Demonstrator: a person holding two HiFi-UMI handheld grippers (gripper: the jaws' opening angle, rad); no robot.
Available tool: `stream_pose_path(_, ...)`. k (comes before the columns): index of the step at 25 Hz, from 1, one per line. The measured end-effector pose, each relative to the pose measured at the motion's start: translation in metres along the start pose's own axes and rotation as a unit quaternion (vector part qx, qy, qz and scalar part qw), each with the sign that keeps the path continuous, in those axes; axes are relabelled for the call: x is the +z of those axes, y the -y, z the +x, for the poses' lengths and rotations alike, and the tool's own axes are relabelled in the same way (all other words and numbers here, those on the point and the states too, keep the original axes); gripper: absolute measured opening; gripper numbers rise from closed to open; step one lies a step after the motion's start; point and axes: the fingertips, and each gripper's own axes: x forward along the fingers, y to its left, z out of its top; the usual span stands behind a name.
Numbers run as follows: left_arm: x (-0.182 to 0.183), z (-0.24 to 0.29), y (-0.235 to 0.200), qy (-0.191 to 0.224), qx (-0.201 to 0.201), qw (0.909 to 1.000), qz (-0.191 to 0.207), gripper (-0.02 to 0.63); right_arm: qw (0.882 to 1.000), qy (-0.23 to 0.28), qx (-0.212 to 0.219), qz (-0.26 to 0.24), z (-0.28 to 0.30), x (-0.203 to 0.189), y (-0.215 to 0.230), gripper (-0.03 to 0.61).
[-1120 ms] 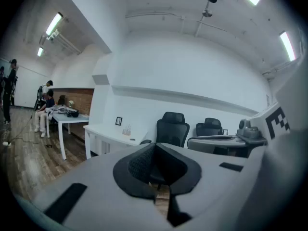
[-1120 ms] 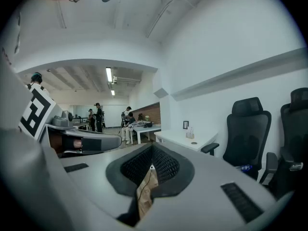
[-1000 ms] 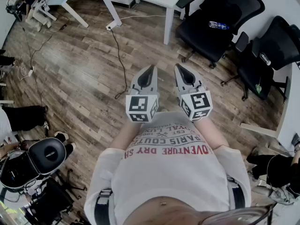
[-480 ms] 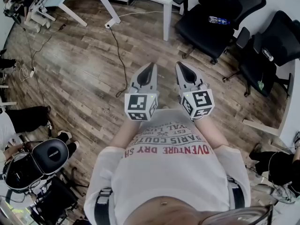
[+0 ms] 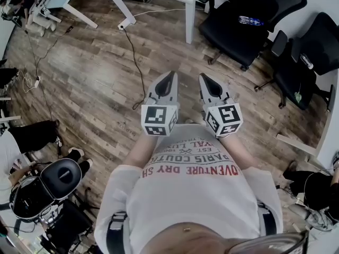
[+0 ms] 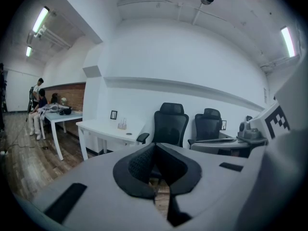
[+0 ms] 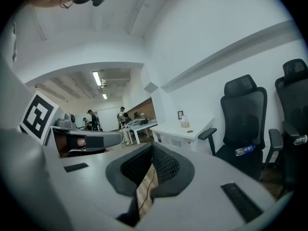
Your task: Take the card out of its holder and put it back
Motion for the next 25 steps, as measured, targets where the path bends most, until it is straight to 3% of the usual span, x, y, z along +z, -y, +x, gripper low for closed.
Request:
stream_pose_path(8,0.024,0.043,-0.07,0.0,-0.017,0.9996,-0.022,0.025,1.0,-0.012,-0.023,-0.01,0.075,0.018,0.004,0.025)
stream_pose_path(25,0.09,0.111,-0.301,0.022,-0.07,0.9963,-0.045,0.025,0.997,-0.027,-0.061,-0.025,0.302,0.061,-0.057,0.025)
